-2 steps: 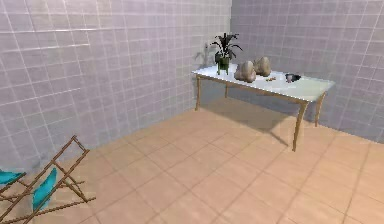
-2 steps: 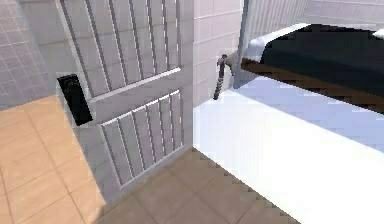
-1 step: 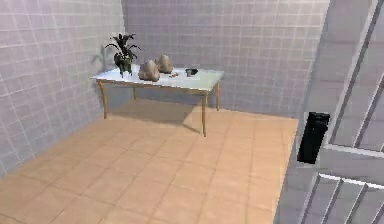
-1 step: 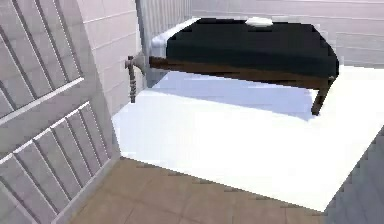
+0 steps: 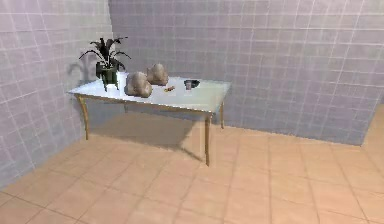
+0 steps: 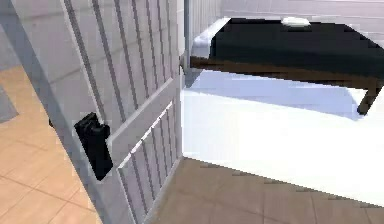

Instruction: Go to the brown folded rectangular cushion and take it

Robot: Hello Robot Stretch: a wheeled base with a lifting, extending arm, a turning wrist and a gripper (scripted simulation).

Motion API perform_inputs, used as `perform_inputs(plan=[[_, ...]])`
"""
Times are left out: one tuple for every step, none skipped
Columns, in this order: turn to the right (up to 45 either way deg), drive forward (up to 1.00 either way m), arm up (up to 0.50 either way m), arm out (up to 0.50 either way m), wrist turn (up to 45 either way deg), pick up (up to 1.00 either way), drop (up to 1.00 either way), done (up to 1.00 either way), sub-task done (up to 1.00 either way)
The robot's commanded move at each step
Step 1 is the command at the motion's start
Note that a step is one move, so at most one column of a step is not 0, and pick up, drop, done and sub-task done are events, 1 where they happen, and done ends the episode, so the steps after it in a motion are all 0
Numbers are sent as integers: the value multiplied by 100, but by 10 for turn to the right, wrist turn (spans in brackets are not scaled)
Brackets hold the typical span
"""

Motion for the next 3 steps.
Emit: perform_inputs(plan=[[240, 0, 0, 0, 0, 0, 0, 0, 0], [0, 70, 0, 0, 0, 0, 0, 0, 0], [300, 0, 0, 0, 0, 0, 0, 0, 0]])
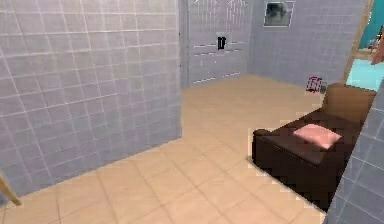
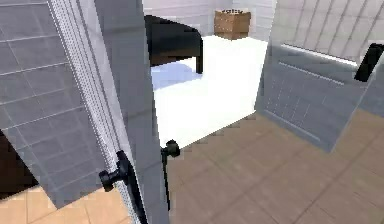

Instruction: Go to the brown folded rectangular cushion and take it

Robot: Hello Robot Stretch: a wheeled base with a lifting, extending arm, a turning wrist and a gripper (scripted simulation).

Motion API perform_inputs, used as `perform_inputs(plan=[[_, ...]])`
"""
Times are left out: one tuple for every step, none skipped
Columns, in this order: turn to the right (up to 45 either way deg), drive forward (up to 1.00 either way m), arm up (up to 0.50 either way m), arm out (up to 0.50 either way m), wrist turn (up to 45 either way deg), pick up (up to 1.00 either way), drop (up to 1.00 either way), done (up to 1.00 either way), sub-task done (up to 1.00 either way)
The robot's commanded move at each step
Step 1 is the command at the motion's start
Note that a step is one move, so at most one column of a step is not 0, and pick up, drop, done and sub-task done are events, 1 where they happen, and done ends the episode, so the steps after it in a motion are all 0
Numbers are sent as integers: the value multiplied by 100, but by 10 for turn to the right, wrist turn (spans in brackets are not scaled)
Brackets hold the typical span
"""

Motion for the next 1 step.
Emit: perform_inputs(plan=[[0, 100, 0, 0, 0, 0, 0, 0, 0]])
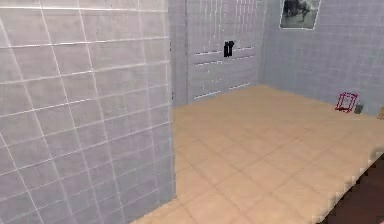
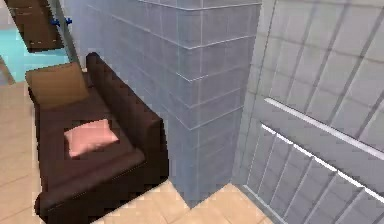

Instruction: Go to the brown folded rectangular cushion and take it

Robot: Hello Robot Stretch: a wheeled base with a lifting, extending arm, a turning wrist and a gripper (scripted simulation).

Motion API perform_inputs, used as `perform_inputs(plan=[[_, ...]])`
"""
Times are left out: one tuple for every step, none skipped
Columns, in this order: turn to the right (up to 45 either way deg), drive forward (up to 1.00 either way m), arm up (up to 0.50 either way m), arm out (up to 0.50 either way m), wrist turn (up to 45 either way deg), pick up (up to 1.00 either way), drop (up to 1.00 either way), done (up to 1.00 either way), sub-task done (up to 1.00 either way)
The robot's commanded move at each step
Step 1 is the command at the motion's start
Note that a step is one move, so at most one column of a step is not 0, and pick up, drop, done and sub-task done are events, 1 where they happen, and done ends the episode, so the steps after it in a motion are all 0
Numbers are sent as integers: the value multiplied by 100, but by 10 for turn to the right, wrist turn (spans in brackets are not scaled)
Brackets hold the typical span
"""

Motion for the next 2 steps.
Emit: perform_inputs(plan=[[0, 95, 0, 0, 0, 0, 0, 0, 0], [450, 0, 0, 0, 0, 0, 0, 0, 0]])
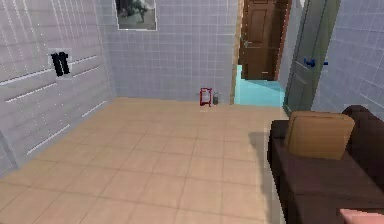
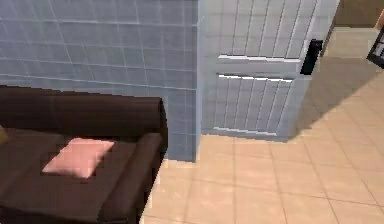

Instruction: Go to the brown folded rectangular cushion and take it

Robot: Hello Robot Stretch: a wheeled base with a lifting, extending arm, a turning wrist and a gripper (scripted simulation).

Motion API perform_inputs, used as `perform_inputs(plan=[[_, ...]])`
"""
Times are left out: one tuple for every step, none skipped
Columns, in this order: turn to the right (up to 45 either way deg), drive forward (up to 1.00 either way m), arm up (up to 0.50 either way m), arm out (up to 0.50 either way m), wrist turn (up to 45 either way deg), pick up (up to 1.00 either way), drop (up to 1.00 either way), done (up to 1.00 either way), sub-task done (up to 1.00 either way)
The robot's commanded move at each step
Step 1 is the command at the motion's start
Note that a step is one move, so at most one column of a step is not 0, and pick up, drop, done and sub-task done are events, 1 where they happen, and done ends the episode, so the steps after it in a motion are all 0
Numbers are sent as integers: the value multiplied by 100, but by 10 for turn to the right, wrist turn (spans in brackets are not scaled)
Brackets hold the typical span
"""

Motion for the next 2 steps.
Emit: perform_inputs(plan=[[210, 0, 0, 0, 0, 0, 0, 0, 0], [0, 80, 0, 0, 0, 0, 0, 0, 0]])
